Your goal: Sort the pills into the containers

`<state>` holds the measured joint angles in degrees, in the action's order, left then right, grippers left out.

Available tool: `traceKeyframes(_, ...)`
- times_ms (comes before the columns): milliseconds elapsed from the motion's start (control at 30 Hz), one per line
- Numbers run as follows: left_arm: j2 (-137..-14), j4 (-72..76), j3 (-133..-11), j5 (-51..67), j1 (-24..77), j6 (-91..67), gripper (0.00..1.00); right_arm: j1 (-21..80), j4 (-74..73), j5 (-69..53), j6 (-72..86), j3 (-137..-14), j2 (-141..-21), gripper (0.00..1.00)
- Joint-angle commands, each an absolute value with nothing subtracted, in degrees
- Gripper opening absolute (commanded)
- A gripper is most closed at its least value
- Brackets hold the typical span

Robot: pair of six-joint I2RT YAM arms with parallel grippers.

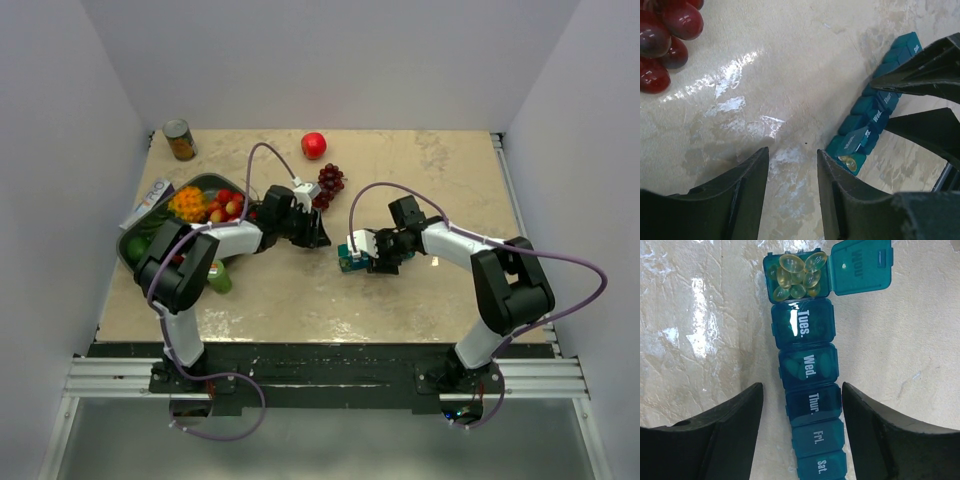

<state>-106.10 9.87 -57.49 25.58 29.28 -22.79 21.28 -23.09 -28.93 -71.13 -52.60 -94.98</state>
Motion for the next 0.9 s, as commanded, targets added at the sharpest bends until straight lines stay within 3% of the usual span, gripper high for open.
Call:
traceKeyframes(0, -107.93, 15.02, -61.17, 24.61, 29.53, -21.97, 0.48, 21.71, -22.15, -27.69, -71.72, -54.49, -94.92, 0.61)
traceKeyframes(200, -109.33, 20.21, -59.95, 26.54, 29.97, -24.17, 0.48, 22.15, -22.50, -27.16, -71.54, -54.32, -95.10, 0.48)
traceKeyframes(500, -111.44, 24.79, -60.64, 29.00, 32.08, -24.96, 0.48, 22.68, -22.76, -27.07, -71.46, -54.05, -95.01, 0.41)
traceKeyframes(633, -112.67, 22.24, -61.87, 29.27, 32.96, -24.00, 0.37, 22.85, -22.85, -26.98, -71.19, -54.14, -95.10, 0.40)
traceKeyframes(767, -111.28, 20.66, -61.00, 29.97, 32.96, -23.20, 0.21, 22.85, -22.68, -26.81, -70.93, -54.23, -95.36, 0.40)
traceKeyframes(867, -109.17, 20.57, -59.42, 30.67, 33.31, -23.38, 0.16, 23.03, -22.59, -26.63, -70.66, -54.32, -95.36, 0.39)
